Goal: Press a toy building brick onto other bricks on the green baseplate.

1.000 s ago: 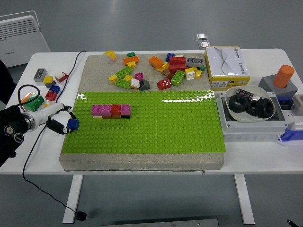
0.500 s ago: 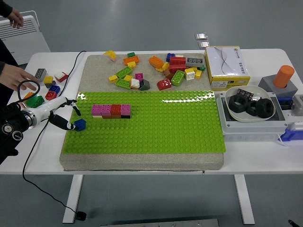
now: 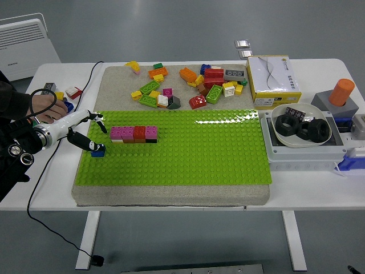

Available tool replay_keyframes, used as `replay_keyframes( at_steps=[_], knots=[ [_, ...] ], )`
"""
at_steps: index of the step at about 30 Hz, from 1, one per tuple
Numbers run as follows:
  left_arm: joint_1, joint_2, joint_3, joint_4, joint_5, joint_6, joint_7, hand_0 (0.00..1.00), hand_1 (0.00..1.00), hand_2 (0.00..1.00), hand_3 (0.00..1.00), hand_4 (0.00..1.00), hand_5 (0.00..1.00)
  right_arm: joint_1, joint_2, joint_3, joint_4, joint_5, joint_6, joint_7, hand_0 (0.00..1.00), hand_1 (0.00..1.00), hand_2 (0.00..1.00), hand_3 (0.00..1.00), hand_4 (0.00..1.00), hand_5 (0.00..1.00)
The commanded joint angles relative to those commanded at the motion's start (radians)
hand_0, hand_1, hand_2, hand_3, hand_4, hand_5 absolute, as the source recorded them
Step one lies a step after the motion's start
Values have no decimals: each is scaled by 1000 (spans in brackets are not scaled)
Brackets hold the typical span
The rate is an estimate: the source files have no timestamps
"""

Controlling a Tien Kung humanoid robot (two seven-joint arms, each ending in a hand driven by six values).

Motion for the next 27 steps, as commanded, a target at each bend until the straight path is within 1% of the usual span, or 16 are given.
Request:
replay_keyframes(
  at_steps=[1, 2, 5, 7, 8, 13, 14, 17, 19, 20, 27],
  knots=[
    [0, 2, 2, -2, 2, -9, 5, 974, 981, 959, 510, 741, 2, 0, 0, 1, 0, -1, 0, 0, 521, 626, 744, 812, 886, 998],
    [0, 4, 4, -4, 6, -18, 13, 977, 995, 992, 610, 718, 2, 0, 0, 2, 0, -2, 0, 0, 521, 627, 743, 813, 886, 998],
    [1, 9, 10, -10, 14, -38, 31, 977, 995, 992, 610, 718, 2, 1, -1, 3, 0, -3, 0, 0, 521, 627, 743, 813, 886, 998],
    [1, 10, 18, -11, 19, -40, 35, 977, 995, 992, 610, 718, 2, 1, -2, 3, 0, -4, 0, 0, 521, 627, 743, 813, 886, 998],
    [1, 10, 22, -11, 25, -37, 34, 978, 998, 998, 752, 829, 2, 1, -2, 4, 0, -5, 0, 0, 521, 627, 743, 813, 886, 998],
    [2, 3, 30, 1, 62, -9, 18, 978, 998, 998, 752, 829, 2, 1, -2, 2, 0, -6, 1, 0, 521, 627, 743, 813, 886, 998],
    [3, 1, 31, 3, 68, -5, 16, 980, 998, 998, 710, 816, 2, 0, -2, 1, 0, -6, 1, 0, 521, 627, 743, 812, 887, 998],
    [4, 0, 35, 9, 80, -1, 14, 980, 998, 998, 710, 816, 2, 0, -2, -1, 0, -3, 0, 0, 521, 627, 743, 812, 887, 998],
    [5, 1, 38, 12, 83, -4, 16, 980, 998, 998, 710, 816, 2, 0, -1, -3, 0, -1, 0, 0, 521, 627, 743, 812, 887, 998],
    [5, 2, 40, 12, 84, -7, 19, 980, 998, 998, 687, 804, 2, 0, -1, -4, 0, 0, 0, 0, 521, 627, 742, 811, 887, 998],
    [2, 12, 53, -2, 59, -33, 34, 979, 998, 998, 680, 796, 2, -2, -1, -3, 0, 0, 0, -1, 521, 627, 742, 811, 887, 998]
  ],
)
